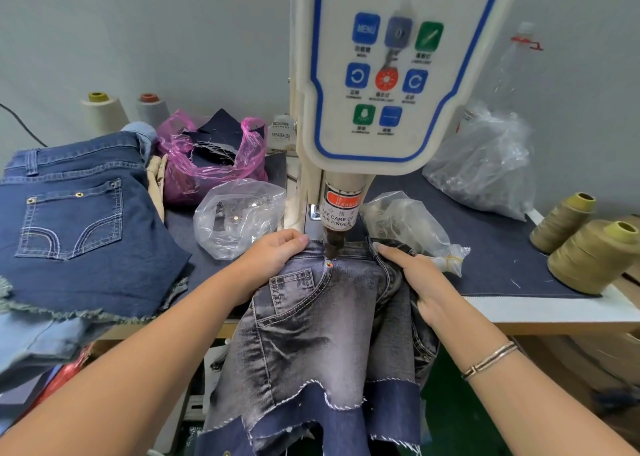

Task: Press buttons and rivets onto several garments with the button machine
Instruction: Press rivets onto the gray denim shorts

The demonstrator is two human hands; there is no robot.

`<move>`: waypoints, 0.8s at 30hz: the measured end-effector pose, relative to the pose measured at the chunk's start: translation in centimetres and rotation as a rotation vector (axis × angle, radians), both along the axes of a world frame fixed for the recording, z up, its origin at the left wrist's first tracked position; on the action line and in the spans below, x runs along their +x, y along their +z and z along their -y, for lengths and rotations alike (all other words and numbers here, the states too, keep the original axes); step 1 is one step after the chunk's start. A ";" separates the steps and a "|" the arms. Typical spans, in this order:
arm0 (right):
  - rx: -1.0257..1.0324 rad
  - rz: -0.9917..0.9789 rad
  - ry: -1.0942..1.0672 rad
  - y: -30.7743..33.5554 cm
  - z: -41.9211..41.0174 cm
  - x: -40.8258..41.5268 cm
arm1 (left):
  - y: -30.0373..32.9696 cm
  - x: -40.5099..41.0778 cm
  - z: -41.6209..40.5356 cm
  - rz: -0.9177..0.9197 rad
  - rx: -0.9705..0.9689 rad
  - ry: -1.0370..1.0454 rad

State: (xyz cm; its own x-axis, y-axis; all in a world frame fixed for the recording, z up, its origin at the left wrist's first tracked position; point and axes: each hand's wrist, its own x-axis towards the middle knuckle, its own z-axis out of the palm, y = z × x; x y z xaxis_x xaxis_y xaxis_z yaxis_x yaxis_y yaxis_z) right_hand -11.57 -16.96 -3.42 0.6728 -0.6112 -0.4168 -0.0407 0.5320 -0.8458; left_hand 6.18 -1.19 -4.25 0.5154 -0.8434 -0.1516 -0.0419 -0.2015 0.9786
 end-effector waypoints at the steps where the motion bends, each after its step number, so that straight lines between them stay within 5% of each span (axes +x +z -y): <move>1: -0.003 -0.005 0.001 0.1 0.0 0.0 | 0.0 0.0 0.0 0.005 0.001 -0.002; 15: -0.236 -0.085 0.256 1.8 -1.8 -4.2 | 2.1 -1.0 -1.0 0.045 -0.030 -0.061; 21: 0.298 0.086 0.181 2.1 -1.6 -3.8 | 3.1 -2.0 -0.7 -0.177 -0.017 -0.077; 24: 0.263 0.015 0.258 2.2 -1.8 -4.2 | 3.5 -1.8 -1.0 -0.207 0.045 -0.135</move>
